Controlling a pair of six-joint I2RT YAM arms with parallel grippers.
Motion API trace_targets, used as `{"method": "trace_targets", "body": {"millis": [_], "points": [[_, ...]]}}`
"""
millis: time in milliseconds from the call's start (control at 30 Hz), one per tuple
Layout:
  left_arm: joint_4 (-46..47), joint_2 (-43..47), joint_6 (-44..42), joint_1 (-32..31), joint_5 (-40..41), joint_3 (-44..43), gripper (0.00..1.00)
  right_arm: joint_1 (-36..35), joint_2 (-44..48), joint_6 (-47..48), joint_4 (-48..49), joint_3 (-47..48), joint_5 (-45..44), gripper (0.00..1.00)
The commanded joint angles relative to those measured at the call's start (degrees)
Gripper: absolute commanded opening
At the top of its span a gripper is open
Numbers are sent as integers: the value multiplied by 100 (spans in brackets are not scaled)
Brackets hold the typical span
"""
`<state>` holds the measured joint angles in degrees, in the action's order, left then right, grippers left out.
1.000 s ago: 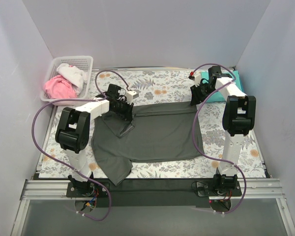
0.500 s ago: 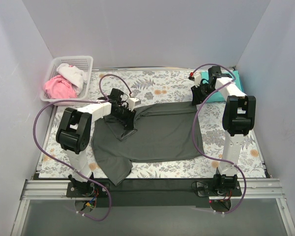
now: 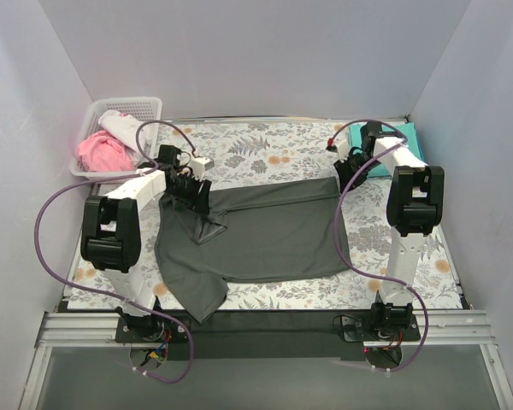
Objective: Fold and stack the t-shirts
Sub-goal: Fold the tshirt
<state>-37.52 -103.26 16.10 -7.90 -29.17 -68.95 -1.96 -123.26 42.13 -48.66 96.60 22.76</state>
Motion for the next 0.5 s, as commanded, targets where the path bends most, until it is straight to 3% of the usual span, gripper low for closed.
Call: {"method": "trace_targets", "body": {"millis": [0, 200, 467], "points": [[209, 684, 77, 16, -169, -312, 48, -24, 215, -73, -231, 579, 570, 20], [376, 325, -19, 456, 341, -734, 50, -200, -162, -468, -231, 1370, 729, 30], [553, -439, -97, 702, 1457, -1182, 51, -481, -778, -688, -152, 1872, 686, 31]]}}
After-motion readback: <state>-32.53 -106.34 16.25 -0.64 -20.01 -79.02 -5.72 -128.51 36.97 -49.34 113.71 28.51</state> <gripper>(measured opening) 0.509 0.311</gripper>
